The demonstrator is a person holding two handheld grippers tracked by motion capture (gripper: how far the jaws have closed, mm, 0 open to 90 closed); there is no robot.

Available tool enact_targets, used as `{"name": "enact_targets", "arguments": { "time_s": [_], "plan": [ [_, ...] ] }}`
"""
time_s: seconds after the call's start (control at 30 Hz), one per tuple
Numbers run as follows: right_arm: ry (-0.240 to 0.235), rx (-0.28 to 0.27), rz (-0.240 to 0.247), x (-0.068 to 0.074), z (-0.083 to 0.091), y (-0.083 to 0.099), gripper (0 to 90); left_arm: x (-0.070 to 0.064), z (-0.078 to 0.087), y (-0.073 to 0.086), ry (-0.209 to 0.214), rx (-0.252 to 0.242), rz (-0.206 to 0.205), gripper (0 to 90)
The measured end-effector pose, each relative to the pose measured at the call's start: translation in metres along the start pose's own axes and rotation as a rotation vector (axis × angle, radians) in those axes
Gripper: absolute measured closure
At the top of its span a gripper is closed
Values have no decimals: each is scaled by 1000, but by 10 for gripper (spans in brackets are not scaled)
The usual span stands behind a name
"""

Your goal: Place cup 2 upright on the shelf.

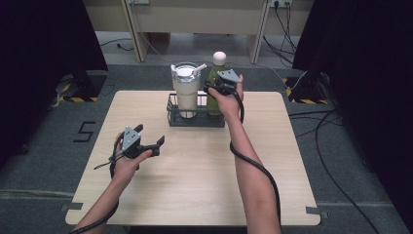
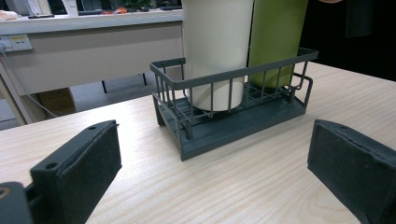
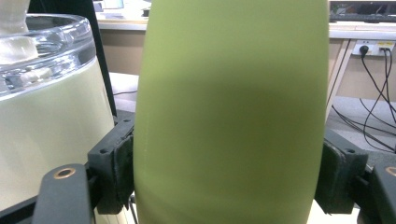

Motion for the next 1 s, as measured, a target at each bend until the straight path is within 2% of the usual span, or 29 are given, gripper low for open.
{"name": "enact_targets", "arguments": {
  "time_s": [0.33, 0.5, 0.57, 1.0],
  "plan": [
    [-8, -17, 2, 1, 4, -2, 209, -1, -1, 1, 2, 1, -2, 20],
    [-33, -5, 4, 5, 5, 2, 161, -2, -1, 1, 3, 2, -4, 20],
    [-29, -3, 14, 6, 5, 3, 146, -2, 0, 1, 3, 2, -4, 20],
    [-62, 7, 32, 5, 16, 8, 106, -3, -2, 2, 5, 4, -2, 20]
  ]
}}
Point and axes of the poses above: each handheld gripper's, and its own axes: z roughly backward along the jaws, y roughly out of its underside, x roughly to its left, the point moved 6 cm from there along -z, roughly forward along the jaws, and after that the axes turned 8 degrees about -y, right-handed, at the moved point
